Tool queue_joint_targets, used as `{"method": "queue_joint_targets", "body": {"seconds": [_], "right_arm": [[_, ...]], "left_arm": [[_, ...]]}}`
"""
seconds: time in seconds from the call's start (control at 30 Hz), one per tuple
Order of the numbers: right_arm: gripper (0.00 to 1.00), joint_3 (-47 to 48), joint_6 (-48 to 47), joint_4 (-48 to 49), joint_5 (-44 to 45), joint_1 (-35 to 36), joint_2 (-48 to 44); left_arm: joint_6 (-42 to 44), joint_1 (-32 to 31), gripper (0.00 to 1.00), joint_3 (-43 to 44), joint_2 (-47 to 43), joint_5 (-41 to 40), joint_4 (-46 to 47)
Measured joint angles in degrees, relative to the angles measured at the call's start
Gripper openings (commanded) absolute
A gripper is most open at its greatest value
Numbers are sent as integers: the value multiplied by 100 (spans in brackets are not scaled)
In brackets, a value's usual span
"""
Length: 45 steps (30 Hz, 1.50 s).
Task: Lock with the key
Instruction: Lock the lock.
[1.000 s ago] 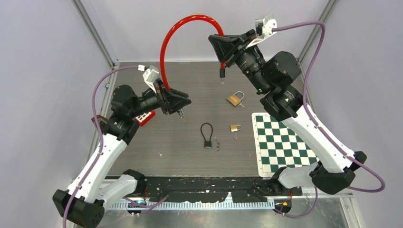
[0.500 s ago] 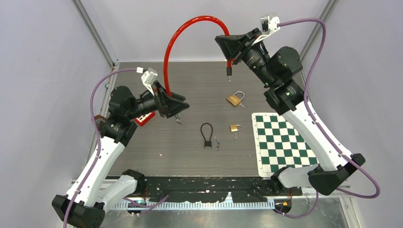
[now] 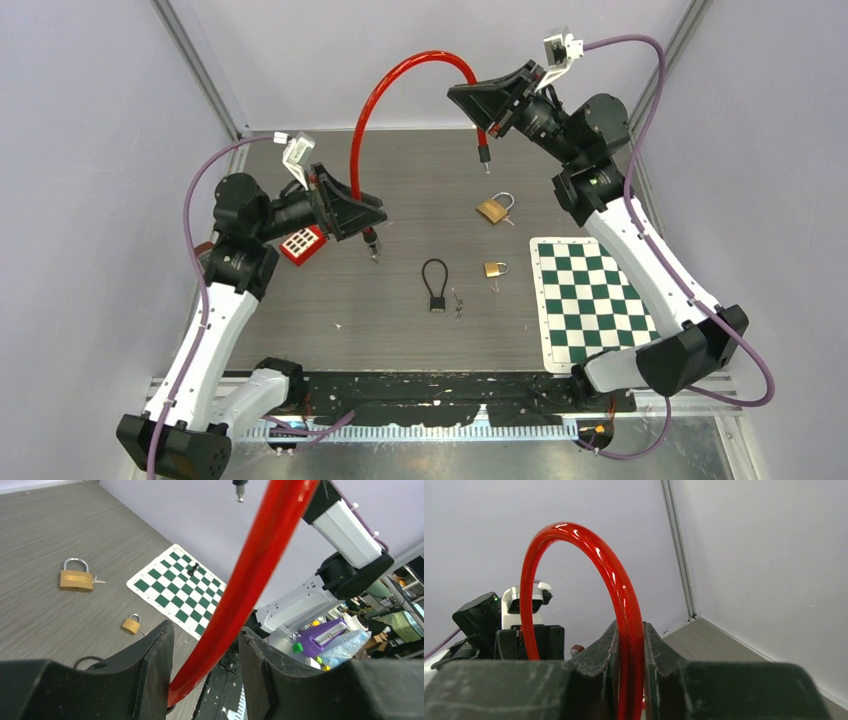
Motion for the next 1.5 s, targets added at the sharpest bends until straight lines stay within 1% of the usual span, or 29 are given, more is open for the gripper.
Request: {"method": "queue_joint_targets", "body": {"seconds": [0.17, 0.37, 0.53, 0.67, 0.73, 0.83, 0.93, 1.13, 1.27, 1.37, 1.5], "right_arm": [[5, -4, 356, 234, -140, -142, 199], [5, 17, 643, 345, -157, -144, 284], [5, 125, 728, 343, -160, -144, 310], [5, 223, 780, 348, -155, -144, 313], [5, 258, 824, 352, -149, -144, 317], [5, 302, 892, 350, -136, -144, 334], [5, 328, 944, 350, -127, -144, 369], [5, 326, 986, 343, -57, -144, 431], [5, 308, 872, 374, 59, -63, 428], [5, 149, 527, 527, 280, 208, 391], [5, -232, -168, 817, 660, 824, 273]], "left_arm": [[72, 15, 50, -13, 15, 282, -39], [422, 15, 49, -273, -15, 354, -26], [568, 15, 42, -345, -13, 343, 9], [514, 11, 41, -358, 42, 319, 273], [474, -17, 39, -396, 85, 278, 361], [433, -63, 23, -439, 170, 177, 422], [439, -98, 0, -452, 264, 57, 424], [243, -116, 0, -448, 308, -234, 417], [-326, -166, 0, -319, 332, -697, 299], [-833, -247, 0, 142, 387, -1285, -317], [-1644, -304, 0, 721, 407, -2059, -1119]]}}
